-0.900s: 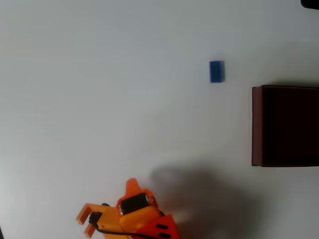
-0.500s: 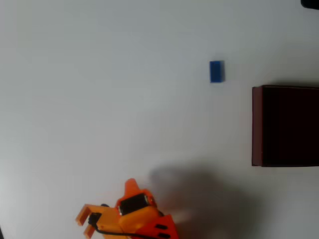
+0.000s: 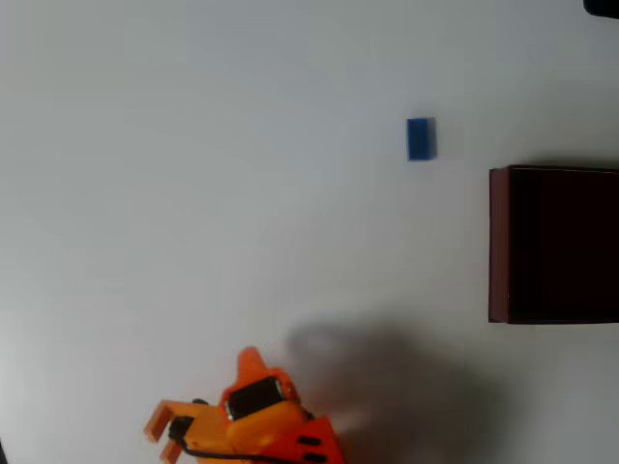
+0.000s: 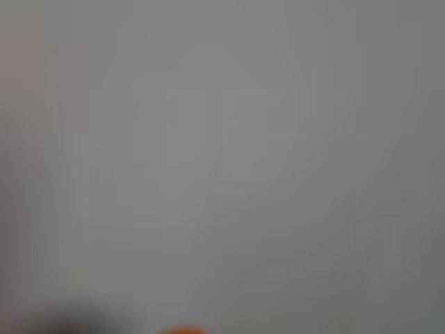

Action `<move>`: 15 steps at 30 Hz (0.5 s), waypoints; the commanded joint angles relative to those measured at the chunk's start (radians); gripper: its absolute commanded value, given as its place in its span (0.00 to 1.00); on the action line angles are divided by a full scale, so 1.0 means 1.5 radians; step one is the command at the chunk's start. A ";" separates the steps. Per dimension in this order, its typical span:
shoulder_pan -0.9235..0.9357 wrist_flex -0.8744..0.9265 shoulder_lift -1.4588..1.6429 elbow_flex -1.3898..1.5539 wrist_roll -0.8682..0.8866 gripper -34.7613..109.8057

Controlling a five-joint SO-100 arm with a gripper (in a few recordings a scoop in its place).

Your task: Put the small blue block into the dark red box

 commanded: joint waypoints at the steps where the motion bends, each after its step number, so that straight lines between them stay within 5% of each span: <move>1: -0.012 -0.028 -0.003 -0.008 -0.005 0.28; 8: 0.058 -0.046 -0.167 -0.122 0.013 0.30; 15: 0.207 -0.070 -0.563 -0.410 0.174 0.29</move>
